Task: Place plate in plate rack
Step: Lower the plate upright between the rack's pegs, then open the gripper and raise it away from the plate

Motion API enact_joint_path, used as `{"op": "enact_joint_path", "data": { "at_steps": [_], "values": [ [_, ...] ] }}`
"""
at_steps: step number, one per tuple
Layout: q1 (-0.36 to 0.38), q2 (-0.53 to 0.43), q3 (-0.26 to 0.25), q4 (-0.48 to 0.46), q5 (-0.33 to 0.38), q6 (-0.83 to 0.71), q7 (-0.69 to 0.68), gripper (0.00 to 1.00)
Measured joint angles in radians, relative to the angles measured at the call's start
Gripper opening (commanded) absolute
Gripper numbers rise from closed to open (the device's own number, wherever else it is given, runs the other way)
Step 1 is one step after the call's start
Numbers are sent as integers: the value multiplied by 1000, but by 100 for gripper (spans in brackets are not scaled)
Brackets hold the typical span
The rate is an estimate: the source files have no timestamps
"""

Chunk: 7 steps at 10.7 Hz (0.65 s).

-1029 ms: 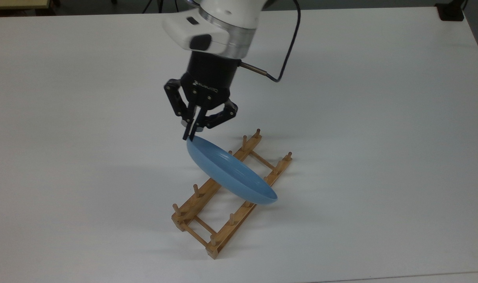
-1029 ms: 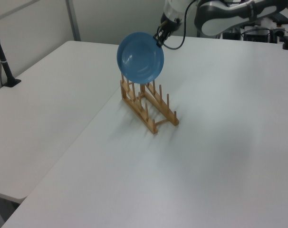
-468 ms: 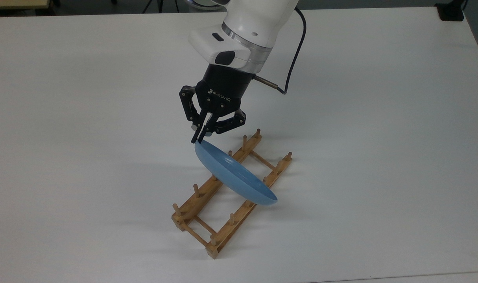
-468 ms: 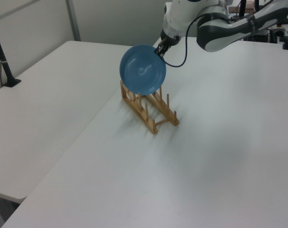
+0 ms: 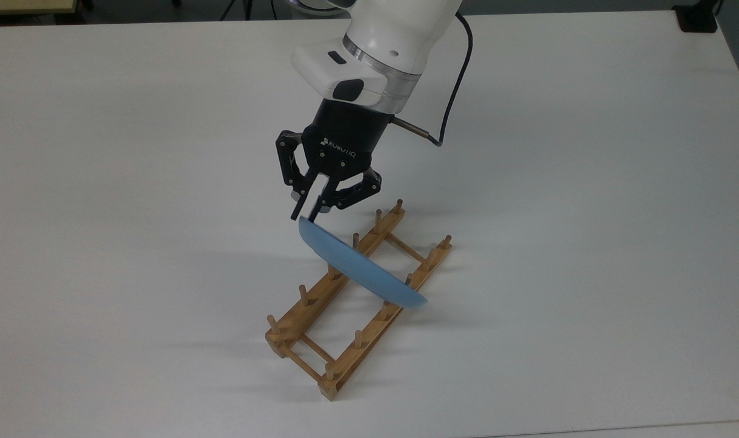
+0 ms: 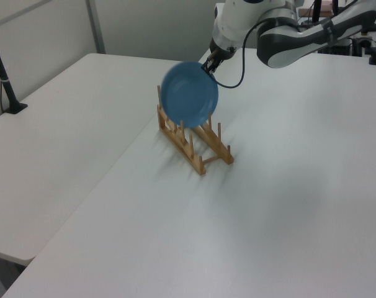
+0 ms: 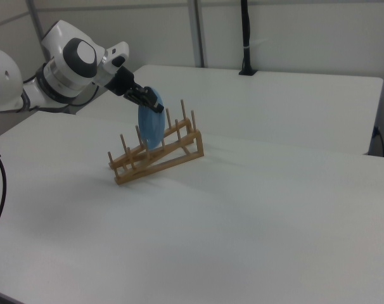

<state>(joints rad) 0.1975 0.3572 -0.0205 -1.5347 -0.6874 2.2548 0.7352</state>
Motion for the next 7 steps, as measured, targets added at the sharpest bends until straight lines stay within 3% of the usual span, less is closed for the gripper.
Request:
{"op": "enact_joint_path", "data": {
  "at_steps": [2, 5, 7],
  "values": [
    [0, 0, 0, 0, 0, 0, 0, 90],
    [1, 0, 0, 2, 0, 0, 1, 100],
    [6, -1, 1, 5, 0, 0, 2, 100]
  ]
}}
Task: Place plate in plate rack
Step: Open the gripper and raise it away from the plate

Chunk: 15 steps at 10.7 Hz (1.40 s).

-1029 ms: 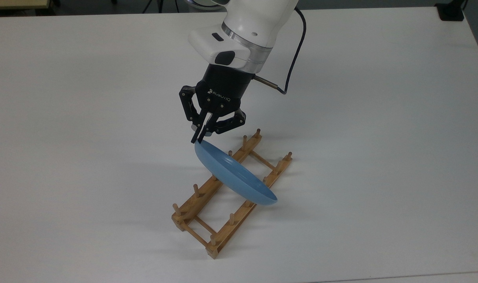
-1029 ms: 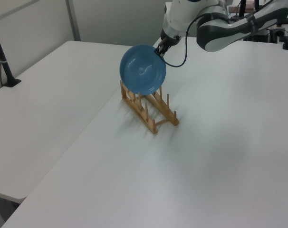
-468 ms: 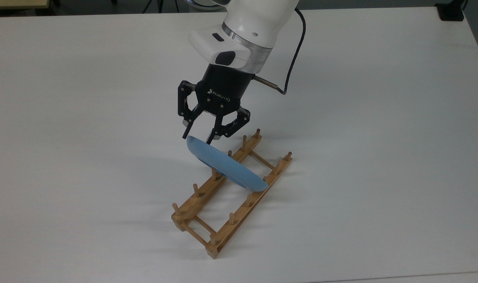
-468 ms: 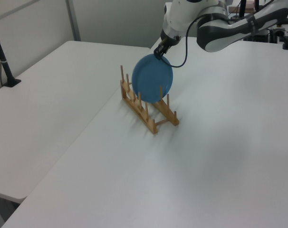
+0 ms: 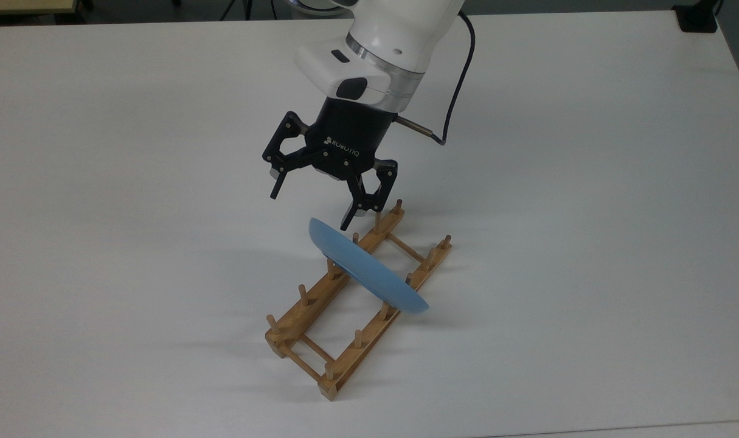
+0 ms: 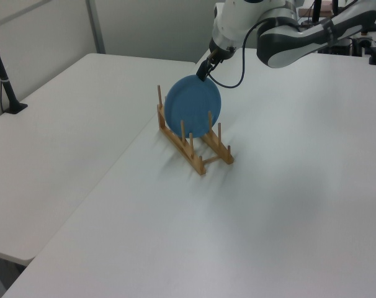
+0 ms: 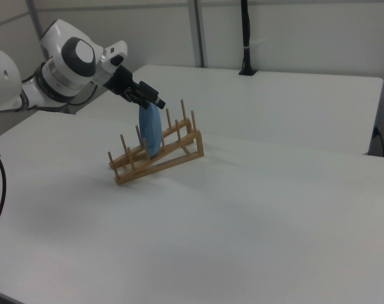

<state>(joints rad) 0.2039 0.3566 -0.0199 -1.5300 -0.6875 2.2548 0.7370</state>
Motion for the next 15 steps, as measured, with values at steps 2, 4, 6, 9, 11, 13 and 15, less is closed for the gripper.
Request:
{"op": "enact_joint_path", "data": {
  "at_steps": [2, 4, 6, 9, 11, 13, 15],
  "values": [
    [12, -6, 0, 9, 11, 0, 30, 100],
    [12, -22, -1, 20, 77, -10, 37, 100],
    [8, -52, -4, 33, 215, -84, -22, 100],
    [-17, -129, -13, 36, 449, -277, -304, 100],
    [-74, -178, -14, 33, 565, -434, -524, 100],
    [-146, -222, -16, 8, 649, -546, -702, 100],
    [-189, -265, -17, -34, 658, -610, -759, 100]
  ]
}}
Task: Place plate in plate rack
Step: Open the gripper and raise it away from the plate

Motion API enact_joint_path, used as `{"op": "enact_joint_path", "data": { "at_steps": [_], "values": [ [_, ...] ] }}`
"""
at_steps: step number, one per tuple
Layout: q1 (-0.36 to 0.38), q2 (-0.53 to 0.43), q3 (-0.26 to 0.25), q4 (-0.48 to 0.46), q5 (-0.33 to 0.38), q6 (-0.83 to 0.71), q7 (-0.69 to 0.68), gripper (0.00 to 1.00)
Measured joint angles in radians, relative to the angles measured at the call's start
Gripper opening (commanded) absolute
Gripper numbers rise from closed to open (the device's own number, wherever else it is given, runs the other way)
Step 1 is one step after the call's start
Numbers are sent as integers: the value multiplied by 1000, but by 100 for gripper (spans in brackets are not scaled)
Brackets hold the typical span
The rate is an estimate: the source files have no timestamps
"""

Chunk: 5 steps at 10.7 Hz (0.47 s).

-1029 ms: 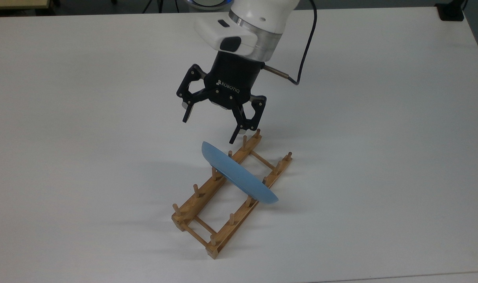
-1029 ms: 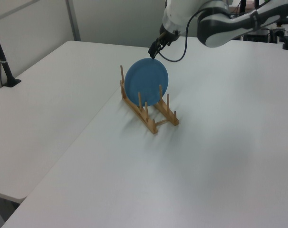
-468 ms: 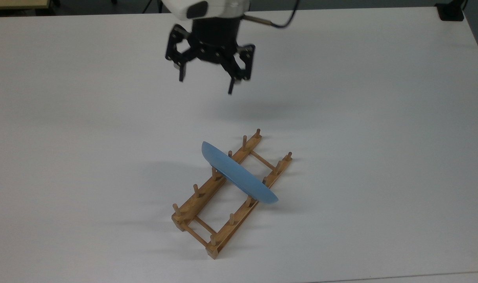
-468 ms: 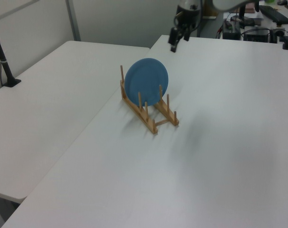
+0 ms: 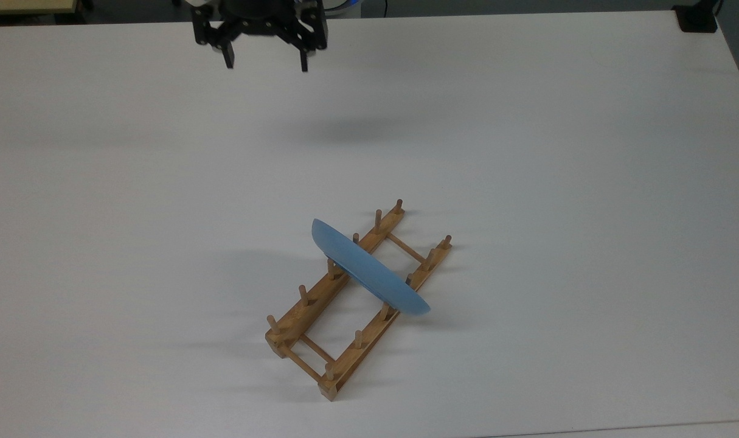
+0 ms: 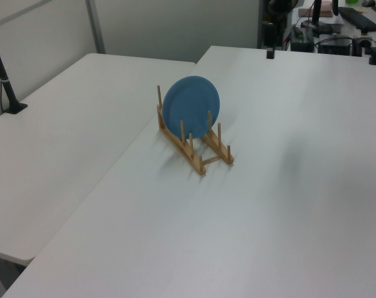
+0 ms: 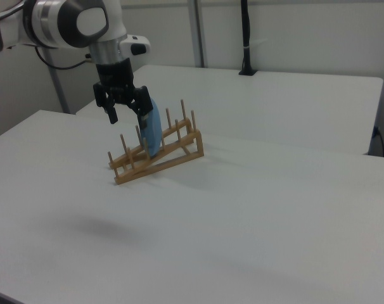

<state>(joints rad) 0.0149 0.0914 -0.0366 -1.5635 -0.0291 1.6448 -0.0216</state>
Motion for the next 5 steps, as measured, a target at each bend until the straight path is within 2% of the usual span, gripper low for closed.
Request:
{"op": "enact_joint_path", "data": {
  "at_steps": [3, 5],
  "values": [
    [-39, -56, 0, -26, 0, -46, -8, 100],
    [-50, -62, 0, -27, 0, -47, -9, 100]
  ]
}}
